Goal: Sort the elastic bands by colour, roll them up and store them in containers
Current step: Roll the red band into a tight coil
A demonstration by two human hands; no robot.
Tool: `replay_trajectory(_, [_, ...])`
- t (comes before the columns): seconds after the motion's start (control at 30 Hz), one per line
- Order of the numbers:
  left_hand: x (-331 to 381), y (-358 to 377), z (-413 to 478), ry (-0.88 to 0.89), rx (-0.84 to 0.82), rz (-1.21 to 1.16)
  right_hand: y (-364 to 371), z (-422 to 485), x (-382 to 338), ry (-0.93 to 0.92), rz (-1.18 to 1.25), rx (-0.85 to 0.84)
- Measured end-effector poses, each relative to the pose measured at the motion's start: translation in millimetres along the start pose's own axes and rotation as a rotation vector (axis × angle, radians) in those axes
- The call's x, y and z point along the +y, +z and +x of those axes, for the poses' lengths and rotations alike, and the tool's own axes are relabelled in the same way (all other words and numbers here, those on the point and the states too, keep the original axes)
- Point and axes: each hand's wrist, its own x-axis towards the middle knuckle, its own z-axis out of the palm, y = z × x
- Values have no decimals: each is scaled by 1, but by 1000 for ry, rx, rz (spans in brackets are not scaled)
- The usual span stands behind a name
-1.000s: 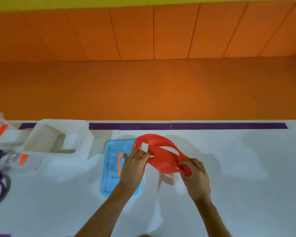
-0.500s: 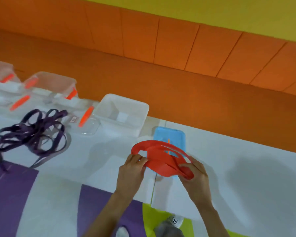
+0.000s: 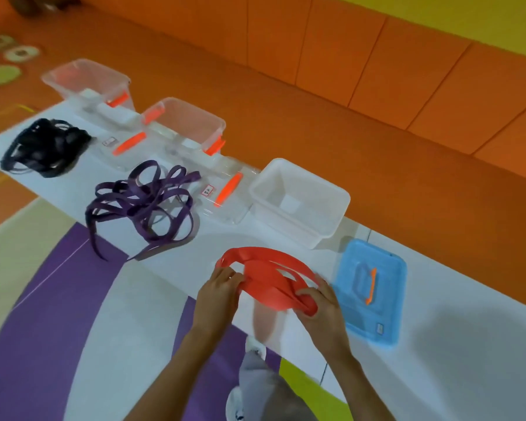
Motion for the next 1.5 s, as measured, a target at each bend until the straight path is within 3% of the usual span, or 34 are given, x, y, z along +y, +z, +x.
replay_trajectory(0.2, [-39, 5, 55, -44, -107, 94, 43, 54, 3, -23, -33, -25])
replay_trajectory(0.33, [-59, 9, 81, -51, -192, 141, 61, 76, 1, -1, -210, -107])
replay_trajectory(0.53, [-90, 26, 102, 182, -313, 167, 81, 74, -2, 175, -265, -240])
replay_trajectory(0.7, [-119, 42, 110, 230, -494, 96, 95, 69, -7, 189, -428, -132])
replay_trajectory(0.8, [-132, 44, 114, 247, -637, 98, 104, 53, -21, 288, -413, -118])
replay_trajectory(0.9, [-143, 42, 122, 326, -581, 31, 113, 39, -34, 384, -359, -116])
replay_trajectory(1.0, [-146, 38, 129, 296, -569, -10, 115, 33, -49, 450, -293, -141])
replay_trajectory(1.1, [-142, 36, 141, 297, -505, -20, 113, 37, -57, 570, -191, -64])
replay_trajectory(1.23, [-143, 37, 159, 278, -383, -52, 105, 63, -45, 730, -261, -6])
replay_trajectory(1.5, [-156, 57, 176, 26, -529, -94, 99, 120, -31, 823, -38, 140])
